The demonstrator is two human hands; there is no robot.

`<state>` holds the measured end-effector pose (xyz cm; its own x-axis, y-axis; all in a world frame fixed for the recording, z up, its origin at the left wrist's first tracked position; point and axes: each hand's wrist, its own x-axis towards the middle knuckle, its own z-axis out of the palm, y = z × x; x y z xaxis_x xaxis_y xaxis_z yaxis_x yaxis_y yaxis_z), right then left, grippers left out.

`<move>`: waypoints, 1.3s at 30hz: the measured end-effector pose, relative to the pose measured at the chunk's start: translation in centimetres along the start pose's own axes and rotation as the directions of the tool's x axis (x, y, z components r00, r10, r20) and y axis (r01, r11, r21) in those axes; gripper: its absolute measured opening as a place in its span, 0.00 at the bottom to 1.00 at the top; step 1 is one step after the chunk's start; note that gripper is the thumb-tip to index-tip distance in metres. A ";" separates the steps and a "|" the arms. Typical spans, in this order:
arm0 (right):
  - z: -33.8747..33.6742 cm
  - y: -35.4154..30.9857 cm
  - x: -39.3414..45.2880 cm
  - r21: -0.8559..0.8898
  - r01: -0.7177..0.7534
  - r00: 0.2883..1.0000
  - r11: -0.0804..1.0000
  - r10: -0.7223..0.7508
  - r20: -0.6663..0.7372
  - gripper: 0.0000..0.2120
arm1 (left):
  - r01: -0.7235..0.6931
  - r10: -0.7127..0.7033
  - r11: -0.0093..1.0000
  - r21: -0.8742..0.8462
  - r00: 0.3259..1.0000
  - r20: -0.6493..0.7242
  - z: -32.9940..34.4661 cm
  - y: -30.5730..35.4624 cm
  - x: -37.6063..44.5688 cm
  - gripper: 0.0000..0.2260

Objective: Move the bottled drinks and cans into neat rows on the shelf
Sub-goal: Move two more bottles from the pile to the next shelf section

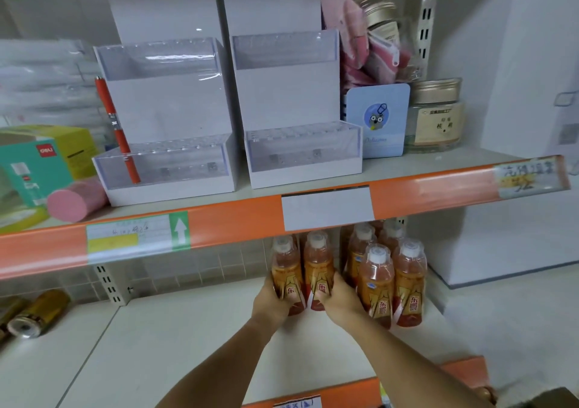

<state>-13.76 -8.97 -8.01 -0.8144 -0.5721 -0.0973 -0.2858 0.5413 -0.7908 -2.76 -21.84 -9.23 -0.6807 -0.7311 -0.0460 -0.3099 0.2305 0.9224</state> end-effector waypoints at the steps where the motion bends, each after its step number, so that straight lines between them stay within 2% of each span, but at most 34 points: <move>1: -0.1 -0.1 -0.4 -0.023 0.007 1.000 1.000 -0.007 -0.001 0.30 | -0.006 0.006 0.999 0.033 1.000 -0.004 0.0 0.0 -0.3 0.20; 3: -0.3 -0.3 -1.3 -0.090 0.020 1.000 0.996 -0.020 0.002 0.33 | -0.021 0.021 0.994 0.103 1.000 0.003 -0.2 0.2 -1.2 0.17; 5: -0.6 -0.5 -2.2 -0.167 0.035 0.999 0.985 -0.035 0.002 0.35 | -0.058 0.048 0.961 0.269 0.998 0.042 -0.7 0.4 -2.0 0.18; 8: -0.8 -1.0 -3.4 -0.285 0.061 0.998 0.957 -0.061 0.010 0.37 | -0.147 0.100 0.834 0.532 0.988 0.116 -2.0 0.7 -2.6 0.22; 11: -0.9 -1.5 -4.3 -0.423 0.108 0.994 0.900 -0.112 0.015 0.37 | -0.244 0.139 0.655 0.715 0.969 0.204 -3.7 1.3 -3.2 0.25; 13: -1.0 -2.0 -5.1 -0.513 0.138 0.988 0.847 -0.150 0.019 0.38 | -0.291 0.145 0.558 0.777 0.956 0.255 -5.2 1.5 -4.1 0.28; 17: -1.1 -3.7 -6.9 -0.644 0.156 0.986 0.749 -0.158 0.055 0.40 | -0.322 0.128 0.459 0.828 0.946 0.297 -9.1 1.1 -6.3 0.35; 27: 0.8 -9.0 -10.4 -0.728 0.227 0.972 0.646 -0.193 0.131 0.40 | -0.152 0.076 0.513 0.845 0.988 0.132 -23.0 -0.3 -11.9 0.37; 39: 10.2 -18.0 -15.6 -0.640 0.430 0.902 0.637 -0.274 0.333 0.41 | 0.087 0.034 0.524 0.848 0.992 -0.122 -38.4 -4.8 -21.6 0.34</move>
<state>9.22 -16.10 1.62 -0.4881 -0.8697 -0.0728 -0.8552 0.4933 -0.1589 38.91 -31.78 2.10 -0.6045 -0.7960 0.0326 -0.7839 0.6016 0.1539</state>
